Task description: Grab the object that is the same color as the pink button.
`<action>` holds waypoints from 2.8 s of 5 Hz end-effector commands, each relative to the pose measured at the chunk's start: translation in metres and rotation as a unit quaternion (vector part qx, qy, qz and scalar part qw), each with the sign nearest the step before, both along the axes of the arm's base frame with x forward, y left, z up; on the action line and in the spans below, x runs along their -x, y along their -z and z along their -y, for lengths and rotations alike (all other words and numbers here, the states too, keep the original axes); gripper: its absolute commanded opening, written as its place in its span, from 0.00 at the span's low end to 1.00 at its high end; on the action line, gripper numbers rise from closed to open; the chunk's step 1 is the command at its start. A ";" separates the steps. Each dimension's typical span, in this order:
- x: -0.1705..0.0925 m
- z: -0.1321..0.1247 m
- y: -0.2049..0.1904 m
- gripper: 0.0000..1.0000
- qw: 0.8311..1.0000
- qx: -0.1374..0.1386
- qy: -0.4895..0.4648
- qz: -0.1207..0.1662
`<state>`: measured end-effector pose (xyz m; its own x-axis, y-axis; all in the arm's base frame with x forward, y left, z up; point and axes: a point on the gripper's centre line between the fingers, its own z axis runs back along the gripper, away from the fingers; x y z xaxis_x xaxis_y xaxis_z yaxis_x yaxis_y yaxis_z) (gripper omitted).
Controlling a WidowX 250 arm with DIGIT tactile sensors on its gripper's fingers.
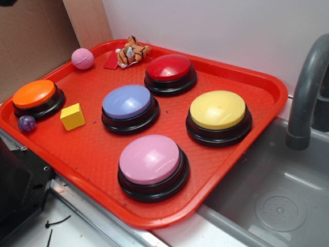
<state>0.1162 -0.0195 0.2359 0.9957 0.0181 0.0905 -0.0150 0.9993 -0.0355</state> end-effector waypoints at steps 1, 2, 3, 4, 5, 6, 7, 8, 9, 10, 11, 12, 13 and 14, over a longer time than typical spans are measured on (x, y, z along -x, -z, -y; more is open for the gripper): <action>0.000 0.000 0.000 1.00 1.000 0.000 0.000 0.000; -0.010 -0.019 0.011 1.00 0.996 0.023 -0.076 0.028; -0.025 -0.035 0.026 1.00 0.977 0.026 -0.198 0.070; -0.042 -0.059 0.045 1.00 0.944 0.023 -0.318 0.084; -0.060 -0.096 0.073 1.00 0.894 0.035 -0.433 0.108; -0.077 -0.126 0.094 1.00 0.829 0.032 -0.539 0.144; -0.090 -0.154 0.124 1.00 0.750 0.024 -0.636 0.179; -0.096 -0.180 0.148 1.00 0.667 -0.028 -0.719 0.194; -0.095 -0.190 0.160 1.00 0.571 -0.055 -0.794 0.201; -0.110 -0.203 0.172 1.00 0.561 -0.060 -0.798 0.213; -0.126 -0.208 0.174 1.00 0.575 -0.056 -0.787 0.217; -0.136 -0.217 0.180 1.00 0.581 -0.066 -0.780 0.222; -0.143 -0.218 0.187 1.00 0.596 -0.065 -0.769 0.221; -0.147 -0.219 0.197 0.02 0.613 -0.059 -0.756 0.221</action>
<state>0.2810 0.1926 0.0249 -0.2500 0.8705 0.4239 -0.9539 -0.1462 -0.2623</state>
